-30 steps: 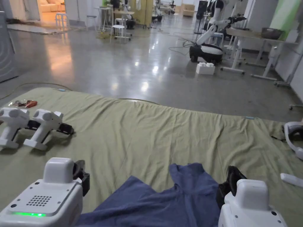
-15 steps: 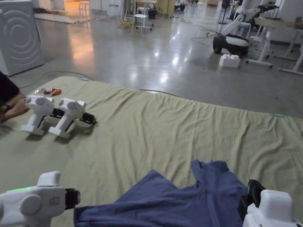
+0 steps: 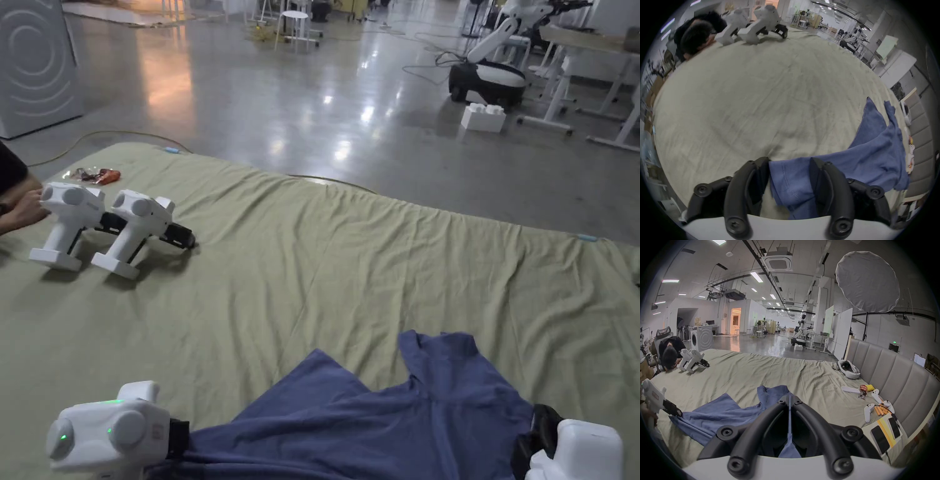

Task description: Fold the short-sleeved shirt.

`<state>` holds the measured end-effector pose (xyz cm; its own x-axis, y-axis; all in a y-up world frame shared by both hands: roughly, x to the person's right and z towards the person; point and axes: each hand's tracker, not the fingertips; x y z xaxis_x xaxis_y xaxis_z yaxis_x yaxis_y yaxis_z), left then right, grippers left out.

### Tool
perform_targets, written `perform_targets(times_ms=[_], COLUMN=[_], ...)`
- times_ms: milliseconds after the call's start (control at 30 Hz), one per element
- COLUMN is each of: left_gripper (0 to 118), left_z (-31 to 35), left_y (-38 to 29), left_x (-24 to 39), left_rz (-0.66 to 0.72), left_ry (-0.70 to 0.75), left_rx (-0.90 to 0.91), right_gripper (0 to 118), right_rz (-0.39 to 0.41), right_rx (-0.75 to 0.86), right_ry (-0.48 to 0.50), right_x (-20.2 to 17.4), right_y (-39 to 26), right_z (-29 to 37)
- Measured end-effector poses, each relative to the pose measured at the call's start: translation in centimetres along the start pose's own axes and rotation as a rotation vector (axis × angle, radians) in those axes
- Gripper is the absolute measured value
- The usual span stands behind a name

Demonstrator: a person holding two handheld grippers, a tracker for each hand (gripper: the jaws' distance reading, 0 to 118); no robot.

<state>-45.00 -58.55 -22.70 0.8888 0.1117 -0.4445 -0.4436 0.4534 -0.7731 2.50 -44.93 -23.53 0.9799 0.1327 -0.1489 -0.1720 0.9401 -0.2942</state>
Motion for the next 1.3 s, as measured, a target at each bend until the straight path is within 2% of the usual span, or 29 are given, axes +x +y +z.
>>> perform_targets(times_ms=[33, 133, 233, 300, 367, 433, 467, 600, 700, 767, 933, 1100, 1200, 1300], left_gripper=[27, 11, 8, 8, 8, 8, 8, 8, 8, 8, 8, 8, 8, 8], left_z=[1.1, 0.8, 0.8, 1.2, 1.7, 2.0, 2.4, 3.3, 4.2, 4.5, 5.1, 4.7, 4.8, 5.0], left_y=[-0.6, -0.6, -0.7, -0.9, -1.2, -1.3, -1.3, -1.2, -1.1, -0.9, -0.6, -0.4, -0.4, -0.5], left_x=[0.8, 1.1, 1.1, 1.5, 1.6, 1.4, 1.2, 0.6, 0.6, 0.6, 1.3, 1.6, 1.7, 1.8], left_rz=[-0.034, -0.016, -0.032, -0.099, -0.105, -0.093, -0.082, -0.046, -0.038, -0.036, -0.042, -0.041, -0.041, -0.042], left_ry=[0.019, -0.018, -0.027, -0.019, -0.029, -0.048, -0.054, -0.068, -0.069, -0.070, -0.071, -0.062, -0.056, -0.053], left_rx=[0.027, 0.020, 0.032, 0.045, 0.050, 0.059, 0.068, 0.093, 0.106, 0.109, 0.119, 0.116, 0.114, 0.112], right_gripper=[5, 5, 8, 10, 29, 71, 81, 82, 82, 82, 80, 80, 79, 78], right_rz=[-0.001, -0.004, -0.006, -0.002, 0.026, 0.082, 0.112, 0.294, 0.335, 0.283, 0.126, 0.125, 0.054, 0.039], right_rx=[-0.007, -0.029, -0.036, -0.033, -0.041, -0.092, -0.108, -0.176, -0.225, -0.283, -0.415, -0.584, -0.681, -0.725], right_ry=[-0.004, -0.017, -0.030, -0.036, -0.025, -0.005, 0.020, 0.045, 0.018, 0.022, 0.131, 0.184, 0.213, 0.187], right_x=[0.1, 0.5, 0.8, 1.3, 1.7, 2.5, 2.8, 3.7, 4.4, 5.2, 7.3, 7.0, 7.5, 8.1], right_y=[-0.1, -0.4, -0.5, -0.5, -0.2, 0.0, 0.2, 0.5, 0.7, 1.0, 1.4, 0.7, -0.6, -1.5], right_z=[-0.2, -0.7, -1.3, -1.7, -2.6, -4.1, -5.1, -8.7, -11.3, -13.8, -20.7, -27.8, -31.3, -33.7])
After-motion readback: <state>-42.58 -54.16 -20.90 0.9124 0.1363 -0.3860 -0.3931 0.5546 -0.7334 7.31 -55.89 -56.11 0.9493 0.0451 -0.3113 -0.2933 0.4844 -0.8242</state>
